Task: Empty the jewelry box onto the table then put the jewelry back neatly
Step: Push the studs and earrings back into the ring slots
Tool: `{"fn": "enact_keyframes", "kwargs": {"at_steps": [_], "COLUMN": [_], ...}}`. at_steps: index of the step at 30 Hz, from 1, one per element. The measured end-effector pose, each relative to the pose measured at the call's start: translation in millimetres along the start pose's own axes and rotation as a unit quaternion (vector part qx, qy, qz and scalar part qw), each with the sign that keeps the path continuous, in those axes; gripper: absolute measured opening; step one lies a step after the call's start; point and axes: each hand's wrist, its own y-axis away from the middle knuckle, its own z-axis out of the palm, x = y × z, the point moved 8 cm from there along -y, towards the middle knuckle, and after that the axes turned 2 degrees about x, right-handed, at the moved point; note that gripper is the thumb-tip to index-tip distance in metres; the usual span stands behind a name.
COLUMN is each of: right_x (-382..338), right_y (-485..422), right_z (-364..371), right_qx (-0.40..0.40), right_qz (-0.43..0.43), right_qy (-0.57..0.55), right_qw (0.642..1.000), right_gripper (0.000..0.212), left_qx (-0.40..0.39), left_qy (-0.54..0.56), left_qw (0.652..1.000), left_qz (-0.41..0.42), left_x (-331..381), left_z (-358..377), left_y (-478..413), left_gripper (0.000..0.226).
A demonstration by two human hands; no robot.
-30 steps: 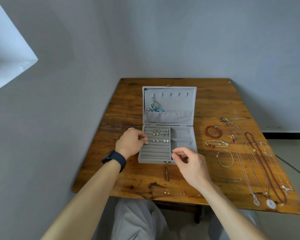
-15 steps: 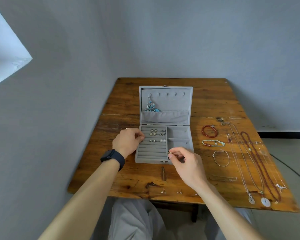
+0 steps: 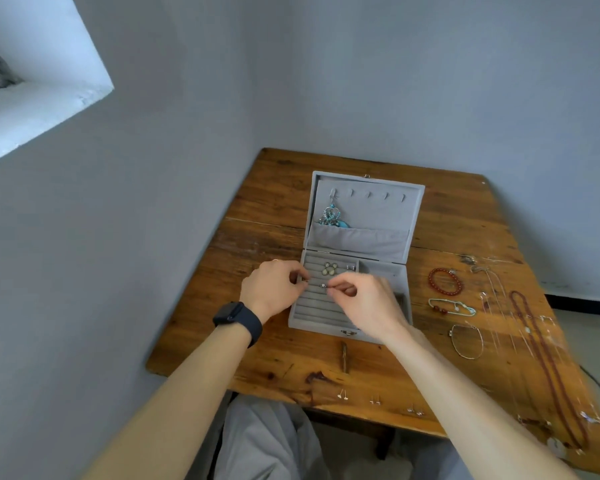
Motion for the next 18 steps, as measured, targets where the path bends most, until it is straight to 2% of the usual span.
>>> {"fn": "enact_keyframes", "kwargs": {"at_steps": [6,13,18], "right_x": [-9,-21,-21], "right_y": [-28,-44,-50], "right_z": [21,29,35], "right_qx": [-0.052,-0.082,-0.114], "right_qz": [-0.026,-0.041,-0.037], "right_qy": [0.131,0.195,0.233], "right_qw": [0.990,0.976,0.965], "right_gripper": [0.022,0.024,0.020], "left_qx": [-0.013,-0.004,0.022], "left_qy": [0.015,0.032,0.040], "left_qw": [1.000,0.999,0.998], "left_qz": [0.003,0.031,0.038], "left_x": [-3,-7,-8], "left_z": [1,6,5], "left_y": [-1,2,8], "left_gripper": [0.021,0.029,0.026]}}
